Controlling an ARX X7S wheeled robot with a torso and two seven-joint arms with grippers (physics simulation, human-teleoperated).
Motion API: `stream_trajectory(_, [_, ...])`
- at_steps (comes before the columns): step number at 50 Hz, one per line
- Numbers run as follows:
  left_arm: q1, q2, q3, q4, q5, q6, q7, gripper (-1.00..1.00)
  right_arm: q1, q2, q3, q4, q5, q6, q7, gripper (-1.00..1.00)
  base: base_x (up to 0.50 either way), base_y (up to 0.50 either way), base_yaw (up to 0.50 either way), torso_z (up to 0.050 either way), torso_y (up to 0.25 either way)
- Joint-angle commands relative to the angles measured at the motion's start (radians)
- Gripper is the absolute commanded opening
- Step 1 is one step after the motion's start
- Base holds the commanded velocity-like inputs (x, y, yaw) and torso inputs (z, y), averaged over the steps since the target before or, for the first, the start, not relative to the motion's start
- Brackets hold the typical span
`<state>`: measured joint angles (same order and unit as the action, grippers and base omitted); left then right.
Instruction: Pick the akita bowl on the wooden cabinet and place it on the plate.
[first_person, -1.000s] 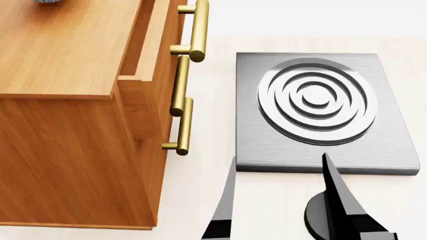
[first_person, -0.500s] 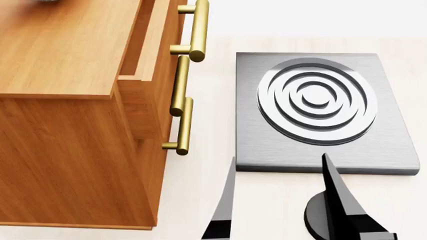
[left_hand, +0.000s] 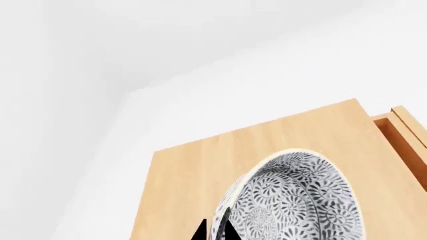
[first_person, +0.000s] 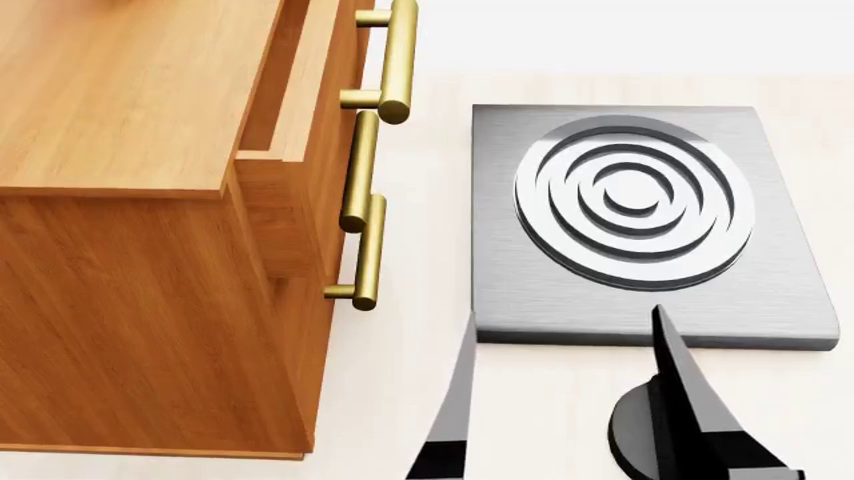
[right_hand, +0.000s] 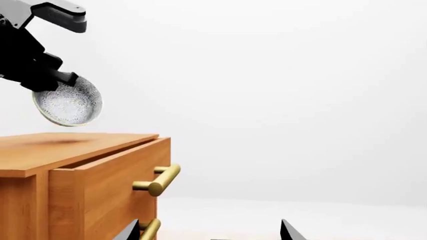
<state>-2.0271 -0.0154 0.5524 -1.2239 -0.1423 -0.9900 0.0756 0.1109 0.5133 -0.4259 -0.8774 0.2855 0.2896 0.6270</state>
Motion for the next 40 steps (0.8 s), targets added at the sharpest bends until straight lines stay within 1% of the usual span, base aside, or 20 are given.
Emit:
stream_trajectory(1, [-0.002, -0.018, 0.112, 0.185, -0.071, -0.015, -0.028, -1.0, -0.001, 0.004, 0.004, -0.011, 0.003, 0.002, 0.007, 1.0, 0.0, 0.0, 0.0, 0.0, 0.0])
stream_trajectory(5, [0.004, -0.026, 0.122, 0.259, -0.074, -0.04, -0.033, -1.0, -0.004, 0.008, 0.009, -0.017, 0.006, 0.002, 0.01, 1.0, 0.0, 0.0, 0.0, 0.0, 0.0])
stream_trajectory(6, [0.013, -0.032, 0.149, 0.31, -0.062, -0.046, -0.03, -1.0, -0.004, 0.009, 0.011, -0.021, 0.007, 0.002, 0.012, 1.0, 0.0, 0.0, 0.0, 0.0, 0.0])
stream_trajectory(8, [0.013, -0.036, 0.137, 0.347, -0.073, -0.062, -0.034, -1.0, -0.005, 0.01, 0.011, -0.023, 0.007, 0.002, 0.013, 1.0, 0.0, 0.0, 0.0, 0.0, 0.0])
stream_trajectory(15, [0.037, -0.062, 0.165, 0.523, -0.088, -0.114, -0.016, -1.0, -0.004, 0.014, 0.014, -0.038, 0.007, 0.012, 0.021, 1.0, 0.0, 0.0, 0.0, 0.0, 0.0])
stream_trajectory(20, [0.088, -0.095, 0.198, 0.71, -0.115, -0.148, 0.02, -1.0, -0.004, 0.016, 0.011, -0.045, 0.004, 0.017, 0.025, 1.0, 0.0, 0.0, 0.0, 0.0, 0.0])
stream_trajectory(24, [0.126, -0.119, 0.227, 0.853, -0.133, -0.148, 0.045, -1.0, -0.003, 0.018, 0.01, -0.05, 0.003, 0.02, 0.028, 1.0, 0.0, 0.0, 0.0, 0.0, 0.0])
stream_trajectory(32, [0.156, -0.142, 0.257, 1.002, -0.15, -0.139, 0.065, -1.0, -0.002, 0.021, 0.01, -0.059, 0.004, 0.022, 0.032, 1.0, 0.0, 0.0, 0.0, 0.0, 0.0])
stream_trajectory(37, [0.17, -0.149, 0.273, 1.042, -0.152, -0.143, 0.065, -1.0, -0.002, 0.024, 0.008, -0.062, 0.003, 0.021, 0.033, 1.0, 0.0, 0.0, 0.0, 0.0, 0.0])
stream_trajectory(38, [0.171, -0.158, 0.299, 1.056, -0.143, -0.133, 0.07, -1.0, -0.003, 0.024, 0.009, -0.061, 0.003, 0.019, 0.033, 1.0, 0.0, 0.0, 0.0, 0.0, 0.0])
stream_trajectory(40, [0.176, -0.16, 0.303, 1.065, -0.145, -0.13, 0.073, -1.0, -0.004, 0.025, 0.009, -0.061, 0.004, 0.018, 0.033, 1.0, 0.0, 0.0, 0.0, 0.0, 0.0])
